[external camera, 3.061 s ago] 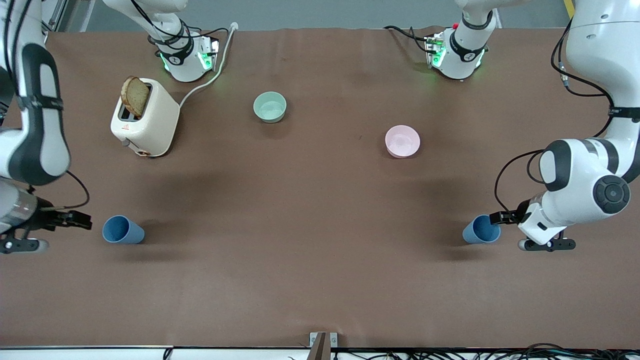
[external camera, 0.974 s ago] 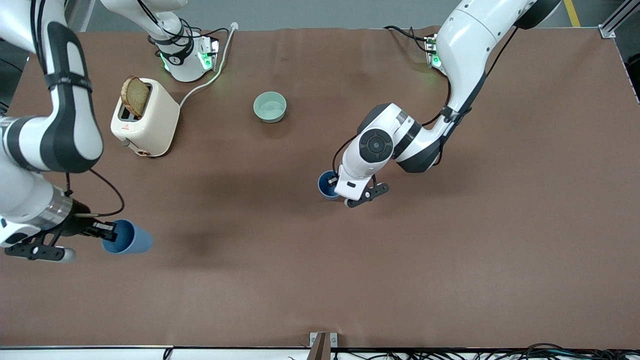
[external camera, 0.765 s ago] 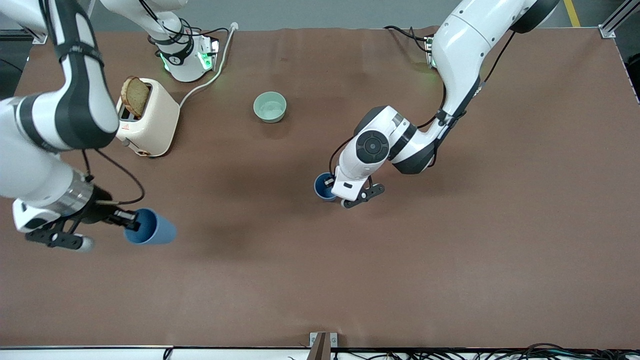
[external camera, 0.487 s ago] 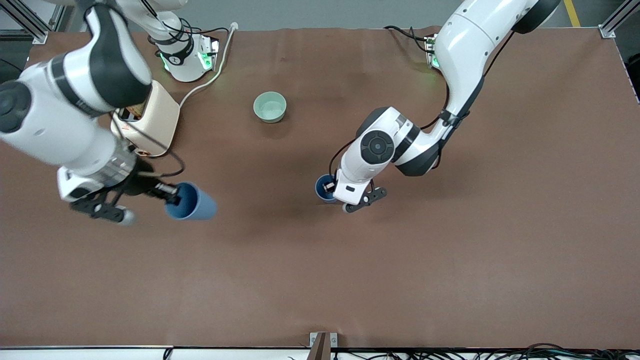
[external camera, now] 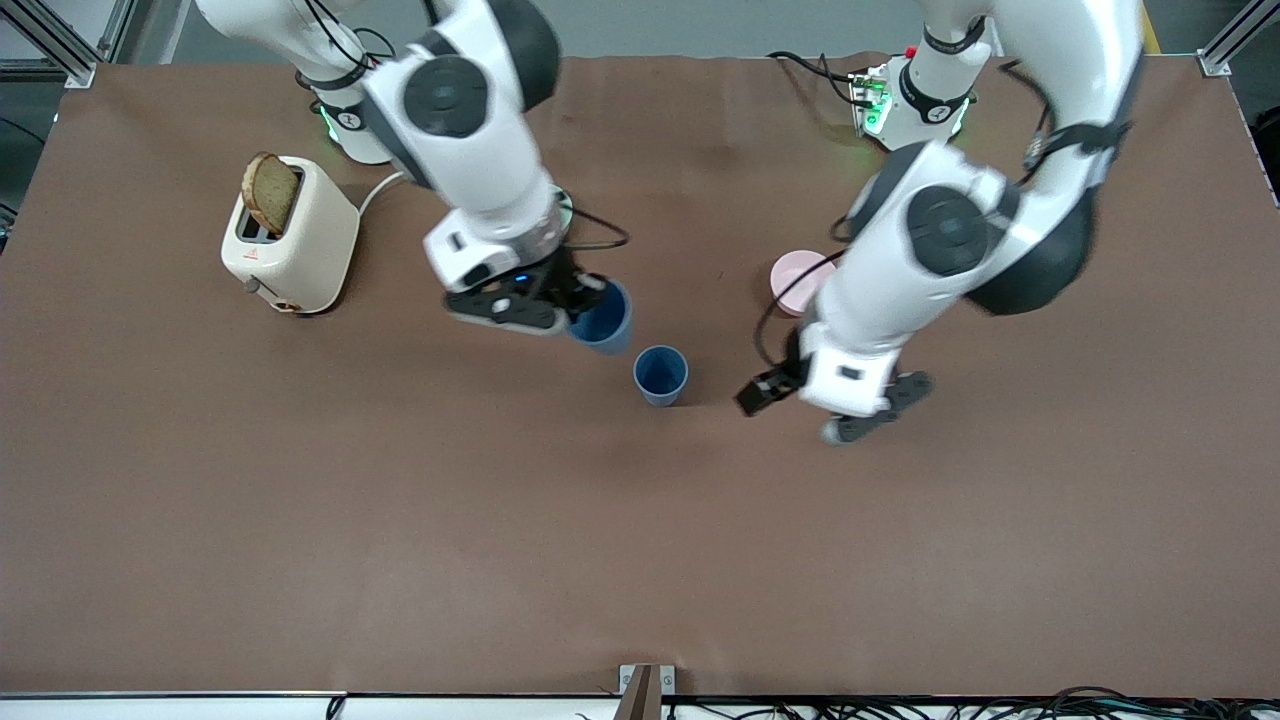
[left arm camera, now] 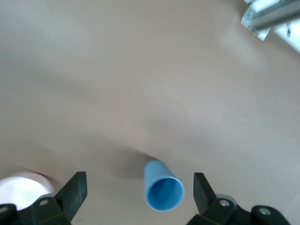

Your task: Stack blue cups with both arms

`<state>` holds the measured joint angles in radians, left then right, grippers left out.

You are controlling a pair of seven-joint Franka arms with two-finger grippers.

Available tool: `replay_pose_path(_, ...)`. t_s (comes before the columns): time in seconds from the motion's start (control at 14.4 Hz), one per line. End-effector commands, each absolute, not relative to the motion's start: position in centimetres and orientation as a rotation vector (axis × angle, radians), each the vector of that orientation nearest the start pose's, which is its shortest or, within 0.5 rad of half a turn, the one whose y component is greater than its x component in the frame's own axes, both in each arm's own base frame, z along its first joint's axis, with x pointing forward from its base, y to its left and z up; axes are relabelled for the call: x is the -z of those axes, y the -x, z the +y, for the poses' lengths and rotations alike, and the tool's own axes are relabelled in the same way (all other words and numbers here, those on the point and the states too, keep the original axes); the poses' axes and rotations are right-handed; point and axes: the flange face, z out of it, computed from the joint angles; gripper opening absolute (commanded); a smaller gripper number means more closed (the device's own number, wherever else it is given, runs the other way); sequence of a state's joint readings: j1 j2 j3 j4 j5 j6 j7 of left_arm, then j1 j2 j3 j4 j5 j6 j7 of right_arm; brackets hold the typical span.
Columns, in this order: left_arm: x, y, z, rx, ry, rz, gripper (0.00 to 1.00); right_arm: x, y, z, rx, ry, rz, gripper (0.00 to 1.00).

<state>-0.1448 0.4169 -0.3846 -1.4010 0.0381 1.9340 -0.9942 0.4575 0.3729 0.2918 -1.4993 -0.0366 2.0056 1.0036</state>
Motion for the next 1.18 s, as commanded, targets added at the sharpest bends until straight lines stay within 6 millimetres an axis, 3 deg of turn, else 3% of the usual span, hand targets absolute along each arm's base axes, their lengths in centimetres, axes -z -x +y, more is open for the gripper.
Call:
replay_pose_path(0.0, -54.6, -61.6, -23.6, 0.100, 3.192, -0.662, 1.00, -42.4, -53.1, 46.2, 0.082, 2.955, 0.392, 0.01)
replay_pose_path(0.07, -55.9, -61.5, -21.2, 0.104, 3.188, -0.602, 1.00, -40.3, -53.3, 46.9, 0.083, 2.949, 0.382, 0.01)
replay_pose_path(0.21, -59.1, -60.7, -17.1, 0.138, 3.181, -0.482, 1.00, -38.3, -52.6, 48.3, 0.073, 2.965, 0.342, 0.01)
replay_pose_path(0.42, -62.7, -58.7, -12.6, 0.124, 3.155, -0.338, 1.00, -37.6, -52.7, 48.4, 0.092, 2.985, 0.335, 0.02)
replay_pose_path(0.63, -64.5, -57.5, -7.9, 0.091, 3.139, -0.206, 1.00, -36.7, -52.6, 48.5, 0.067, 2.988, 0.342, 0.02)
replay_pose_path(0.77, -65.8, -56.0, -6.5, 0.096, 3.128, -0.071, 1.00, -36.5, -52.6, 48.5, 0.068, 2.991, 0.338, 0.02)
replay_pose_path(1.11, -67.2, -52.1, -5.5, 0.067, 3.102, -0.011, 1.00, -36.4, -53.2, 48.6, 0.074, 2.983, 0.339, 0.02)
